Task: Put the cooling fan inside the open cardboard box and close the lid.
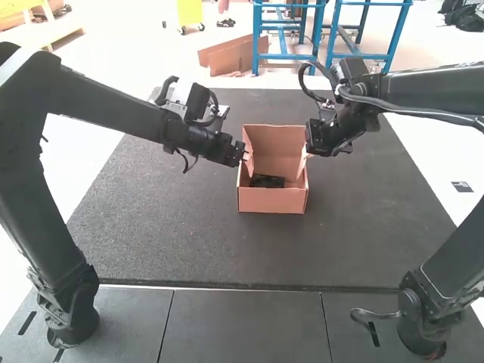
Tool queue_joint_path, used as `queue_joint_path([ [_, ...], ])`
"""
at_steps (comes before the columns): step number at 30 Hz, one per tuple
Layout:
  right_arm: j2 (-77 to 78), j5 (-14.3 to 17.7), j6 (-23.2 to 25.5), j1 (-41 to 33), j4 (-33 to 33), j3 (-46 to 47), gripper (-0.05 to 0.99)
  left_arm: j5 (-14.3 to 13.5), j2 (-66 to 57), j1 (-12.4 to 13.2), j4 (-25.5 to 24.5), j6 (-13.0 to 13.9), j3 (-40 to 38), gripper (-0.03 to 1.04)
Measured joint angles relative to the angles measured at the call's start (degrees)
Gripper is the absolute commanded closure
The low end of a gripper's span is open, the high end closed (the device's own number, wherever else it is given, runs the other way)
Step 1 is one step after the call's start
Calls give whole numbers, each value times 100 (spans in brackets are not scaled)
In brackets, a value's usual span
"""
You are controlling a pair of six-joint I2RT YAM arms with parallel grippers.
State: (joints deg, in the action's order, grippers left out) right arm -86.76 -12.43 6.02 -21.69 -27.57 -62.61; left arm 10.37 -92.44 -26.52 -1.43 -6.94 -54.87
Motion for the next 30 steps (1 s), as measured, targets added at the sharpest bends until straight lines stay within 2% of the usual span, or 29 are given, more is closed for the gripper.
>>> queue_joint_path([
  [4, 20, 7, -46, 0, 2, 210, 95, 11, 210, -81, -72, 2, 249, 4],
  [10, 22, 321, -328, -57, 0, 459, 95, -7, 750, -81, -186, 20, 743, 4],
  [12, 22, 426, -424, -70, 2, 479, 88, -61, 1012, -79, -291, 70, 870, 4],
  [13, 22, 479, -452, -74, 2, 483, 75, -98, 1147, -61, -358, 109, 918, 4],
  [16, 66, 603, -457, -74, 79, 481, 10, -227, 1530, 20, -560, 203, 1001, 4],
  [17, 101, 638, -407, -72, 133, 468, 0, -269, 1646, 66, -608, 229, 1001, 4],
  [21, 391, 531, -118, -4, 262, 247, 1, -422, 1928, 223, -739, 271, 916, 4],
  [26, 1093, 372, 199, 485, 553, 149, 1, -787, 1897, 201, -640, 286, 308, 4],
  [30, 1528, 546, 302, 776, 1054, 280, 1, -979, 1641, 94, -540, 282, -149, 4],
])
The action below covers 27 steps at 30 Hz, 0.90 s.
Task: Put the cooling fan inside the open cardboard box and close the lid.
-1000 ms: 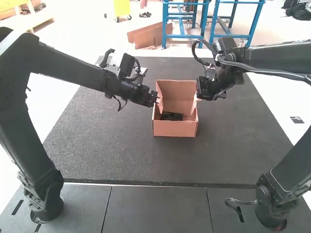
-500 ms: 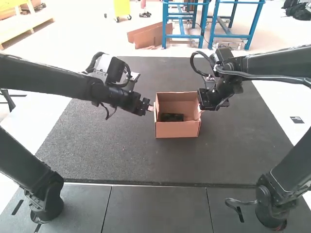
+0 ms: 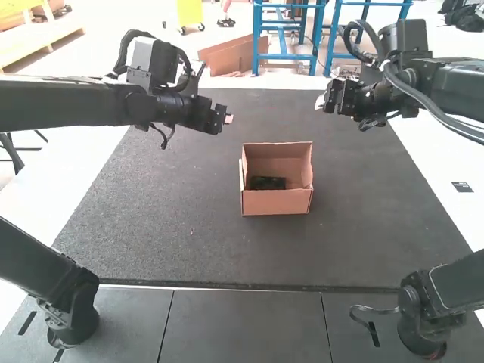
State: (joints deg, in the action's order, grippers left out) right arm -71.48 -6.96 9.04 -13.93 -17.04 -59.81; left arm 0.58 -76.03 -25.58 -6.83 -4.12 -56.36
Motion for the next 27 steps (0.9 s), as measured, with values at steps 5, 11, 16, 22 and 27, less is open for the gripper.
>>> queue_joint_path([
  [5, 146, 315, -13, 358, 177, 175, 1, -125, -660, -138, 22, -20, -450, 4],
  [11, 125, 402, -76, 640, 221, 192, 1, -175, -1307, -431, 90, -44, -999, 4],
  [16, 127, 372, -214, 654, 214, 192, 2, -195, -1718, -647, 83, -90, -1375, 4],
  [22, 83, 313, -337, 697, 153, 173, 2, -208, -2079, -970, 66, -127, -1547, 4],
  [27, -157, 251, -376, 730, 35, 42, 2, -195, -2199, -1054, -2, -199, -1547, 4],
])
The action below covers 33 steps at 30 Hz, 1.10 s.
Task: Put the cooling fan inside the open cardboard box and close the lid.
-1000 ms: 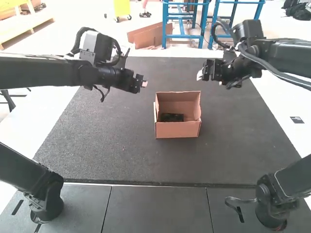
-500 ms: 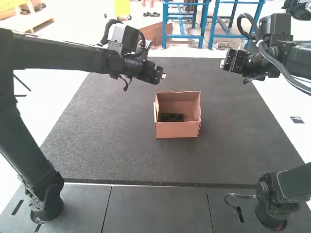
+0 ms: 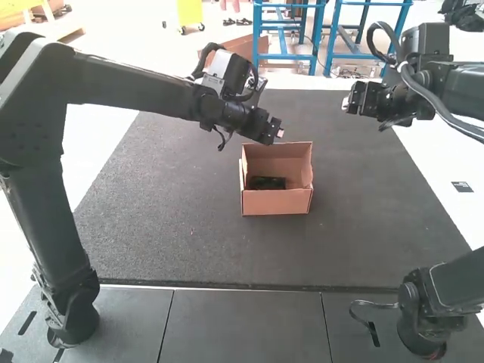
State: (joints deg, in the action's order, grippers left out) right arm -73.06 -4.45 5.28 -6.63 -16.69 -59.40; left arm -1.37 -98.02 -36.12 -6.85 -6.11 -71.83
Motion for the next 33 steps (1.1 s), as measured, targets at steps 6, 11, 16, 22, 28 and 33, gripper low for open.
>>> queue_joint_path([
  [6, -251, -24, -57, 2, -79, -52, 2, 13, -61, 0, -42, -114, 9, 4],
  [11, -417, -24, -129, 0, -234, -162, 2, 52, -61, -7, 26, -188, 138, 4],
  [16, -505, -24, -249, 0, -339, -188, 2, 94, -146, -98, 50, -214, 234, 4],
  [22, -505, -24, -341, 0, -350, -188, 2, 138, -326, -157, 63, -225, 236, 4],
  [28, -505, -24, -380, 2, -354, -188, 2, 140, -483, -205, 94, -234, 289, 4],
  [33, -503, -24, -387, 2, -380, -188, 2, 142, -601, -221, 116, -234, 457, 4],
])
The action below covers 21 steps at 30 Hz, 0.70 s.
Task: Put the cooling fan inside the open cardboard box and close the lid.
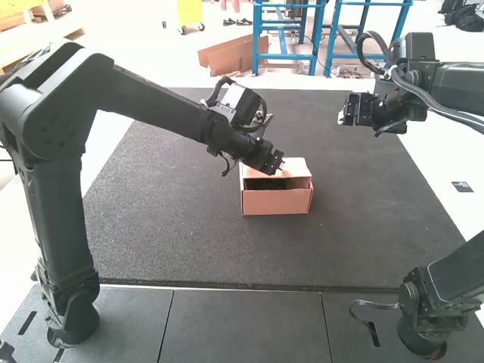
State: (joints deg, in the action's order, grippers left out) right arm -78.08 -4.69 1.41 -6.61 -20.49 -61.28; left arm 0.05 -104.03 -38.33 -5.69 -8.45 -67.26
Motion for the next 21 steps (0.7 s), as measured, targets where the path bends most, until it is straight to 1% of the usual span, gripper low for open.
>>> queue_joint_path([
  [4, -2, 0, -2, 0, -20, 0, 2, -4, -103, 0, 22, 2, 83, 4],
  [10, -2, 0, -2, 0, -24, 0, 2, -9, -103, 2, 295, 7, 269, 4],
  [14, -2, 0, -2, -2, -42, 0, 2, -2, -28, 22, 243, -2, 262, 4],
  [16, -2, 0, -2, -2, -55, 0, 2, 0, 160, 90, 105, -24, 256, 4],
  [18, -2, -2, -2, 0, -81, -28, 2, 48, 474, 243, 46, -24, 160, 4],
  [19, -2, -9, -2, -2, -85, -59, 2, 122, 649, 350, 35, -24, 50, 4],
  [21, -2, -83, -2, -2, -85, -179, 2, 420, 1021, 581, -7, -24, -251, 4],
])
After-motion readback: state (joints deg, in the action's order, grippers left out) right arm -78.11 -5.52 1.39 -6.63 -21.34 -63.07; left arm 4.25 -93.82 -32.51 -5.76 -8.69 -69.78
